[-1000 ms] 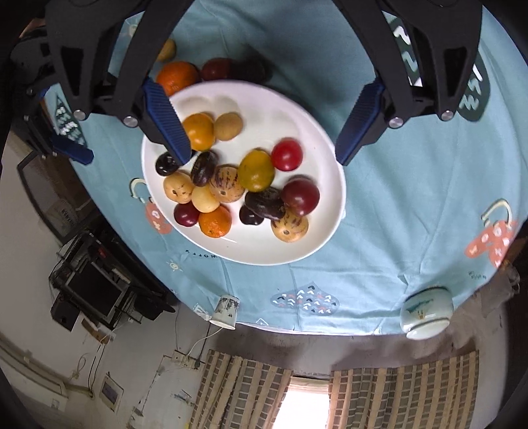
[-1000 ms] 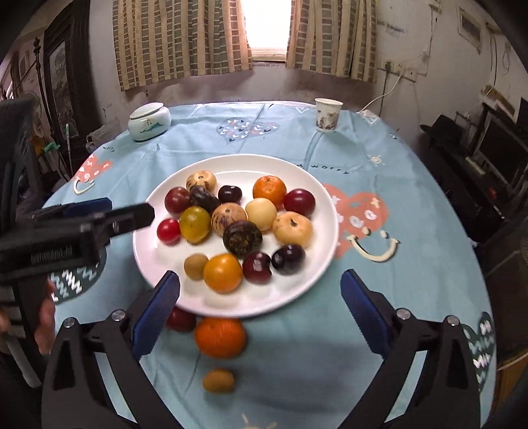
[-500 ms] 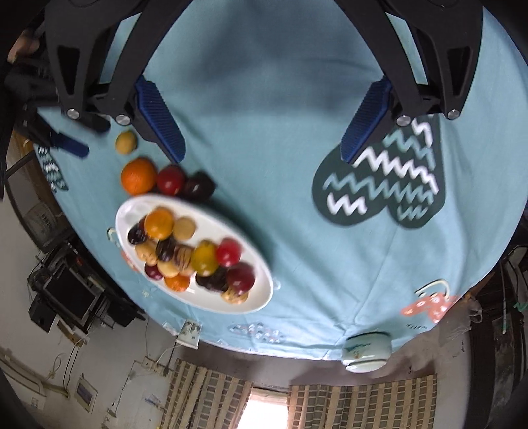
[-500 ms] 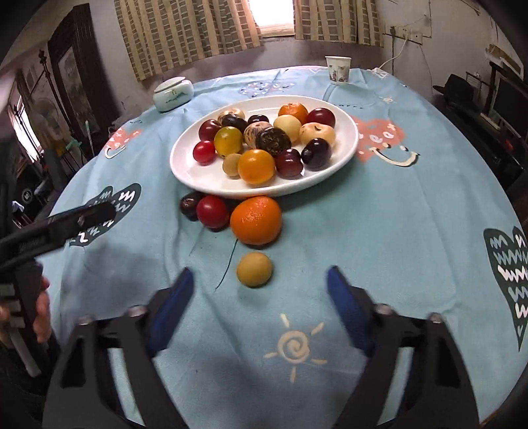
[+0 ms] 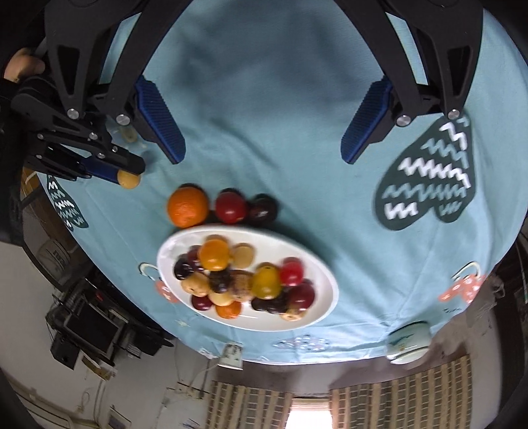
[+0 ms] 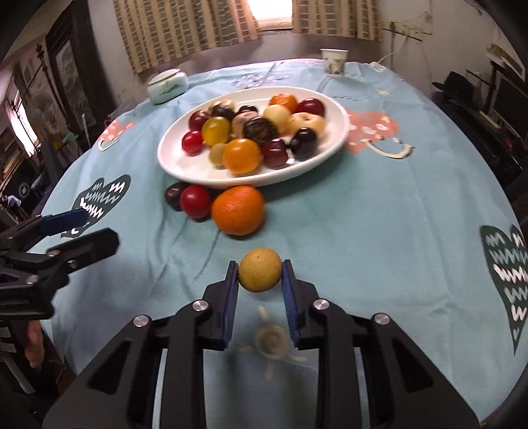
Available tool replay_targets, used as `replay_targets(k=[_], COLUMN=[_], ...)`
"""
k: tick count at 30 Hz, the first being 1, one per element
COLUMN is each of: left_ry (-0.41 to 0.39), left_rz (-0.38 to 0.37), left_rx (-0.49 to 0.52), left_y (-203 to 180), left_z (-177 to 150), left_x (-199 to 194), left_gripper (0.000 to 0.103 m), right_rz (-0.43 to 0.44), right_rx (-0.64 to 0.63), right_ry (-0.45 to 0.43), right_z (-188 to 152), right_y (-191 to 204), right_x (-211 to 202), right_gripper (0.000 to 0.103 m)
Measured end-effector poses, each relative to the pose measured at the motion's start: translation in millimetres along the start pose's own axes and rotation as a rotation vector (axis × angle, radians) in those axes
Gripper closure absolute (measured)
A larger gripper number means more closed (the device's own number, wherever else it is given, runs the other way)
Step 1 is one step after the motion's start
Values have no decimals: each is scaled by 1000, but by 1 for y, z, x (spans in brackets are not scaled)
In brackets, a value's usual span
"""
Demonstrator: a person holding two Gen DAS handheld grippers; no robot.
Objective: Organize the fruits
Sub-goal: 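Grasp a small yellow pear with the right tool while the left tool grasps an orange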
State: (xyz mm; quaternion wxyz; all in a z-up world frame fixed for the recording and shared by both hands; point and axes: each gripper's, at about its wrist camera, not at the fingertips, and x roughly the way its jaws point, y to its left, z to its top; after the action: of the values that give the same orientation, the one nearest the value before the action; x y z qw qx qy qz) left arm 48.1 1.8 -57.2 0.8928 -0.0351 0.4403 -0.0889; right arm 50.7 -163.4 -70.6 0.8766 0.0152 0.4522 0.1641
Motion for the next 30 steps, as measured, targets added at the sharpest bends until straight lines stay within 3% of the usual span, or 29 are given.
replay_targets(k=[3,10,13,18,20,24,28,30], left_ry=[27,48,51,50,46,40,43,26], left_rz=[-16,71,93,167,216,250,347,349], left_rx=[43,96,100,91,97,106,169,159], left_y=[-29,-73,-80,-83,-85,-89,-102,-101], left_z=[8,26,32,37,36,34,29,28], left_x=[17,61,71,79,79,80,90,89], left_gripper=[6,7,14,14,22,23,23,23], right_rz=[9,42,56,88,98,119,135,138], right_rx=[27,90,114,146,153,162,168,168], right_ry=[-6,-13,-30,-54,-53,-47,-44,-45], right_z=[-7,-19,-21,-24,-24,-26,-27,-27], right_y=[-17,-53,-66,-79,-82,-85,-86,-86], right_x=[-8,-18,-24,-28,-26,-24,-23,-23], right_gripper=[76,76,76,76,76,76,76,76])
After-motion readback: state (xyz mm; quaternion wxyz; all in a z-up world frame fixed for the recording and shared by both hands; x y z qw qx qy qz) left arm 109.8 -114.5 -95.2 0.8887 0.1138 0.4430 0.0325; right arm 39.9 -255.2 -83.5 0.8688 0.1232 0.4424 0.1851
